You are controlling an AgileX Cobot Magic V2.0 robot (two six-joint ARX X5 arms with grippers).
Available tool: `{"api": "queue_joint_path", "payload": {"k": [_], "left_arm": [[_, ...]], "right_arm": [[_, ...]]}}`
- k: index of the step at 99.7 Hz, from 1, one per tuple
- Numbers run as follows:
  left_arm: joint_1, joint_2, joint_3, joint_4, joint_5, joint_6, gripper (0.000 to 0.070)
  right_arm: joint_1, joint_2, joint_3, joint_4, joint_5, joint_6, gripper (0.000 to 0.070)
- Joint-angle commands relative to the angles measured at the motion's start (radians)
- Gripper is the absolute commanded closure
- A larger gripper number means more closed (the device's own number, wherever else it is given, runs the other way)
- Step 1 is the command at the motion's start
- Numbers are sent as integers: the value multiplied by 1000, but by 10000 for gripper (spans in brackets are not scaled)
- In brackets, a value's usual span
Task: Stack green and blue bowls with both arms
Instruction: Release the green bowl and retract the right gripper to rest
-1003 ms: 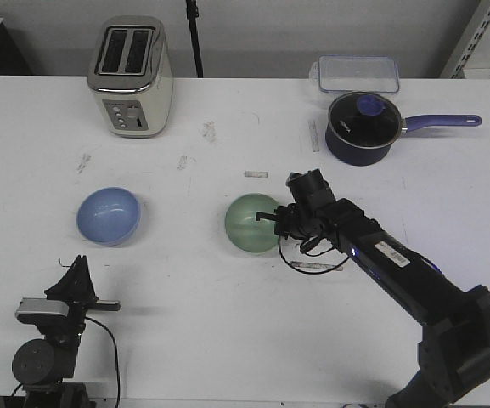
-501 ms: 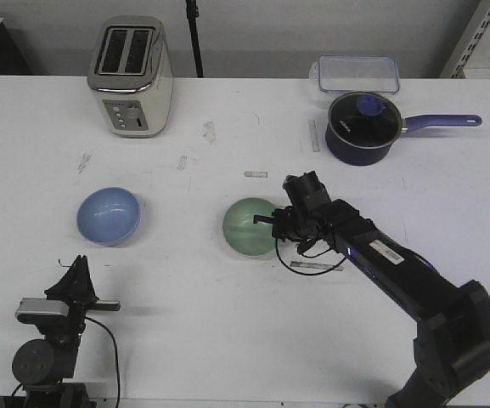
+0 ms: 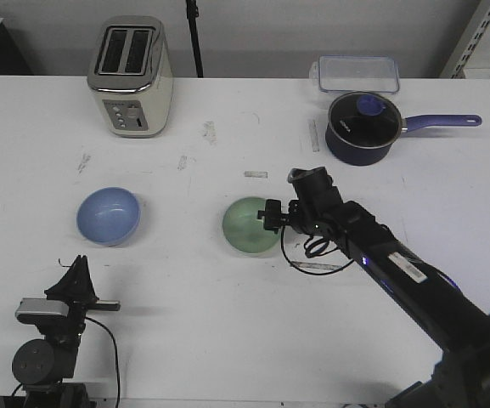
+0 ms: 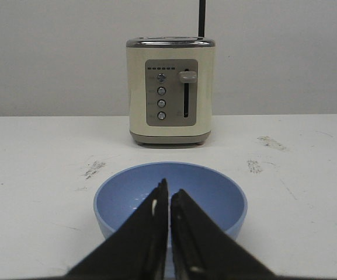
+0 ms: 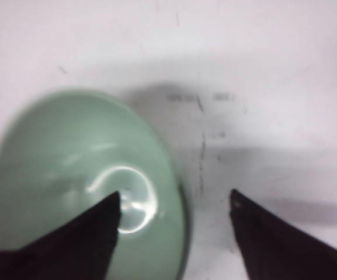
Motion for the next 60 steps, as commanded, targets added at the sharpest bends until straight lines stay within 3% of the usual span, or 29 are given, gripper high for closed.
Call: {"api": "queue_joint_path", "payload": {"k": [1,20,36,42,60], "left_arm": [[0,-2,-22,14,4,-7,697],[0,-2,-22,14,4,-7,697],[0,-2,-22,14,4,-7,697],[0,-2,-22,14,4,-7,697],[0,-2,-22,14,4,-7,697]], "right_arm": [[-2,-42,11,13,24,-49,227],[-53,-167,5,75,56,-187,227],[-134,-287,-99,237,58,-346,260],[-167,-342,-159,296,58,-400,329],[-287,-502,-344,418,59,-599,638]]}}
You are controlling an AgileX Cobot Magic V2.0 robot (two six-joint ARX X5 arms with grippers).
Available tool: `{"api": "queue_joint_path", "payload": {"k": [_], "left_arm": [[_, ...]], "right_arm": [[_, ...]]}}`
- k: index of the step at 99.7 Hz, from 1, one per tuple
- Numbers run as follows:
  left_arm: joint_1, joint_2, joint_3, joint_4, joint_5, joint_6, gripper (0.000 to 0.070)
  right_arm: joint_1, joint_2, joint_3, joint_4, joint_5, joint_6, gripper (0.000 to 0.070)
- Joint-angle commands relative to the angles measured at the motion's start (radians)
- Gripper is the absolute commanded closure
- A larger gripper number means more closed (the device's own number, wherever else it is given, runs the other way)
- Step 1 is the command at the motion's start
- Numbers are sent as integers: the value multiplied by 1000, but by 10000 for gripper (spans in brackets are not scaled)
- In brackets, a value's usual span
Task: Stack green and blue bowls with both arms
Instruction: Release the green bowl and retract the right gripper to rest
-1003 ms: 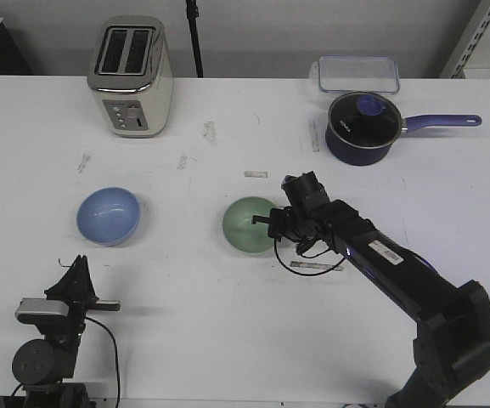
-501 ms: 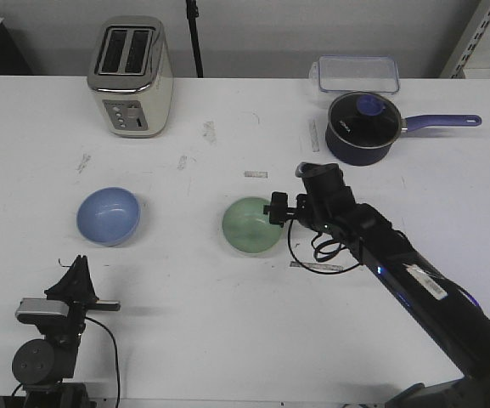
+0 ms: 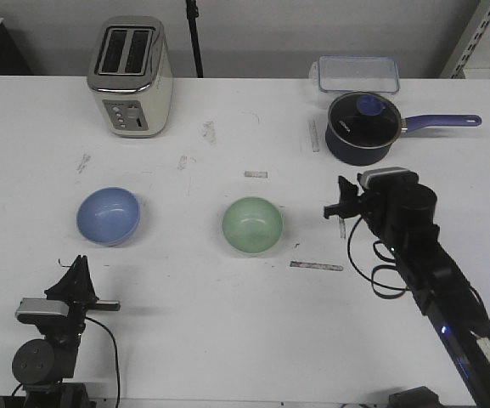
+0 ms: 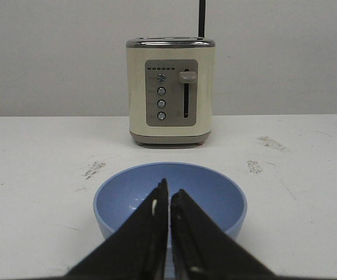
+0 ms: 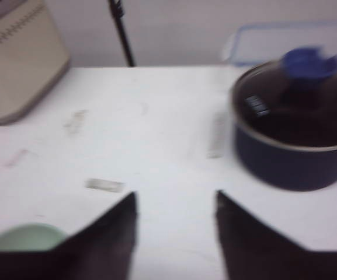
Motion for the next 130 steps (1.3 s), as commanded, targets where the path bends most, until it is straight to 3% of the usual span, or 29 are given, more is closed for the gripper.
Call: {"api": "queue_joint_path", "payload": {"k": [1,5,21,43,67,130], "left_arm": [[0,-2,-22,15,4,-7,697],[0,-2,-22,15,4,-7,697],[0,-2,-22,15,4,-7,697],[0,-2,-22,15,4,-7,697],[0,-2,-22,15,4,-7,697],[0,-2,-22,15,4,-7,697]], "right_arm": [[-39,-44,-55,41,0,-146,649],[-69,-77,-96,66,0,-166,685],[-183,-196,-250,159,0,-209,687],[-241,-364,-415,189,0,-63,687],[-240,-559,-550,190,-1,-60,687],[-240,-888,-572,177,0,-60,687]]}}
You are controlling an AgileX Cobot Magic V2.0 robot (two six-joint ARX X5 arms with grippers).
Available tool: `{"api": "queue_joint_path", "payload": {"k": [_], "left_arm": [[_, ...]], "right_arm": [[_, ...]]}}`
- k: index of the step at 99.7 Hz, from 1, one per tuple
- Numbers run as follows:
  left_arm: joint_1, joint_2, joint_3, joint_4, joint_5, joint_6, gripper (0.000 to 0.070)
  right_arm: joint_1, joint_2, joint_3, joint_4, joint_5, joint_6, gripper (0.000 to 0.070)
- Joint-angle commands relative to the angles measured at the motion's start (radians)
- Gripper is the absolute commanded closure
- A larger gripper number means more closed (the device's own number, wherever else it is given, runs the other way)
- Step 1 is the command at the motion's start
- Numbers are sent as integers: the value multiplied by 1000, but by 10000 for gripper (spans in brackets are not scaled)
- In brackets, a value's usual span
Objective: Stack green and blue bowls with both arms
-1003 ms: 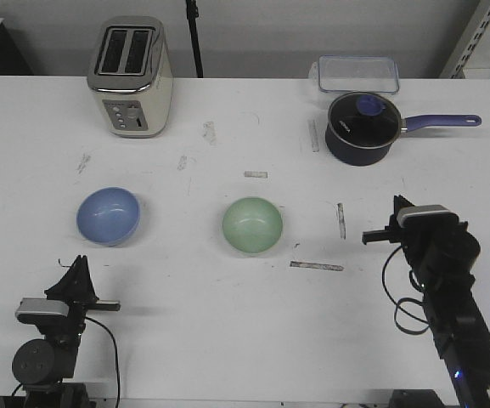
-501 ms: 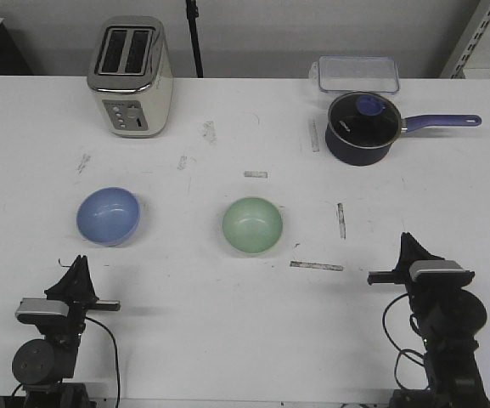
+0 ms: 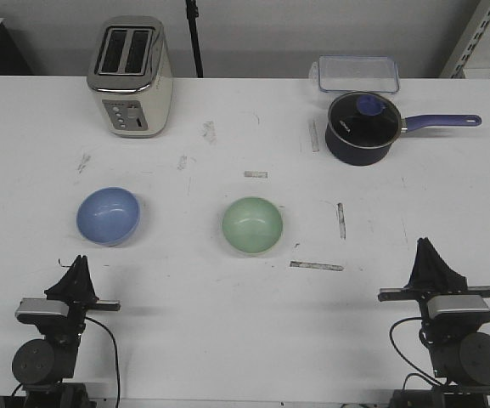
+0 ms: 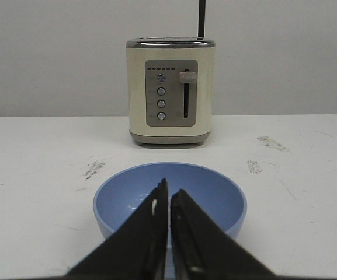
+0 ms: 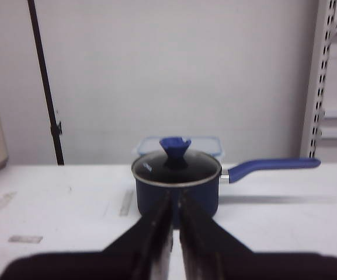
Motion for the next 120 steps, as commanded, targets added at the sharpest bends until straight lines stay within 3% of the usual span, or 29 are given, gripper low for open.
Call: {"api": "queue_joint_path", "payload": {"k": [1,61,72,87,95,109,120], "left_arm": [[0,-2,-22,15,4,-7,697],[0,-2,-22,19,4,-6,697],[0,-1,-22,17,-1,-31,698],[0,0,10,29,-1,-122,698],[0,5,53,29,-1,-103,698],[1,48,155,-16,-2,17,697],[1,125,255,-47,-14,37,697]], "right_arm": [[0,-8,3,11,0,10,687],[0,-11,3,11,0,10,687],[0,-11,4,11,0,10,687],[0,-11,3,10,0,10,687],[0,-11,3,10,0,10,687],[0,-11,3,11,0,10,687],[0,-11,3,11,0,10,687]]}}
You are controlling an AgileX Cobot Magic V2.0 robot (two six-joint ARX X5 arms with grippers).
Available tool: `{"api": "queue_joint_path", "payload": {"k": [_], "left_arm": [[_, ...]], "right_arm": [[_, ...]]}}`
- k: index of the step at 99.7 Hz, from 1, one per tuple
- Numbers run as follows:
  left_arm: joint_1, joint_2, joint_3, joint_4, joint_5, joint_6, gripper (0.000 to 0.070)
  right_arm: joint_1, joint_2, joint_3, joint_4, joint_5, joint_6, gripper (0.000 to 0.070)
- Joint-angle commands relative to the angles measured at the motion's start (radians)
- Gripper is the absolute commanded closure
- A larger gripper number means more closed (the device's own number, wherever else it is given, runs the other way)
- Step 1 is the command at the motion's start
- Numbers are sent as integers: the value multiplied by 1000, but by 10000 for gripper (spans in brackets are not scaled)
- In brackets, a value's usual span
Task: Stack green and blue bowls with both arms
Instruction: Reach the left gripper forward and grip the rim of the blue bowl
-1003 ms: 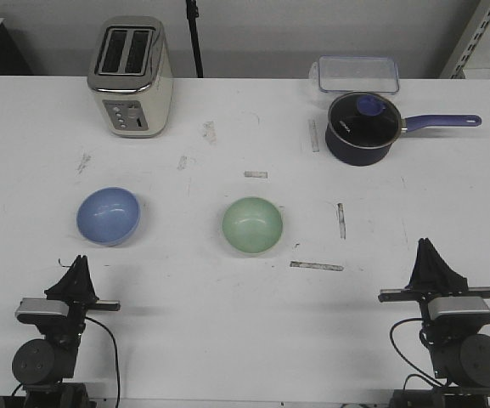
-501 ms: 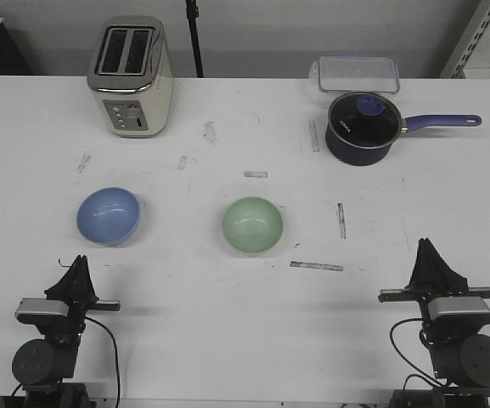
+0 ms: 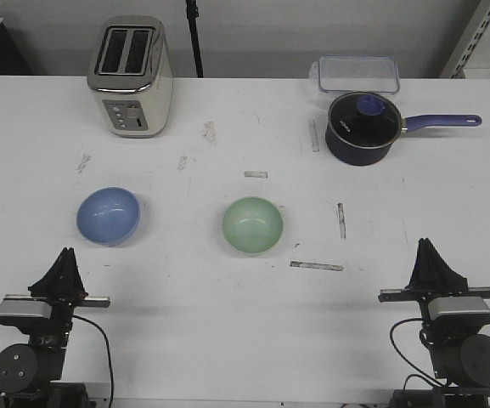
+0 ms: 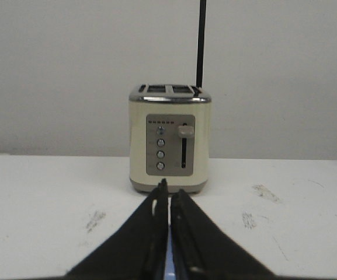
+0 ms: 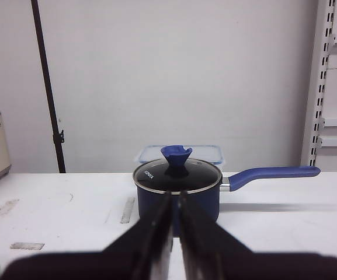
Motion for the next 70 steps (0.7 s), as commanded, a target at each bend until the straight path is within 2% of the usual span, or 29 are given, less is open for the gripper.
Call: {"api": "queue_joint_path", "payload": {"k": [1,31,61,70], "left_arm": [[0,50,65,-13,-11,47,697],[0,421,372,-187,-32,48,697],[0,824,570,-222,-32,48,697],[0,927,632,-268,-32,44,697]], "right_arm": [[0,0,3,10,0,10,687],[0,0,3,11,0,10,687],[0,0,3,10,0,10,687],[0,0,3,10,0,10,687]]}}
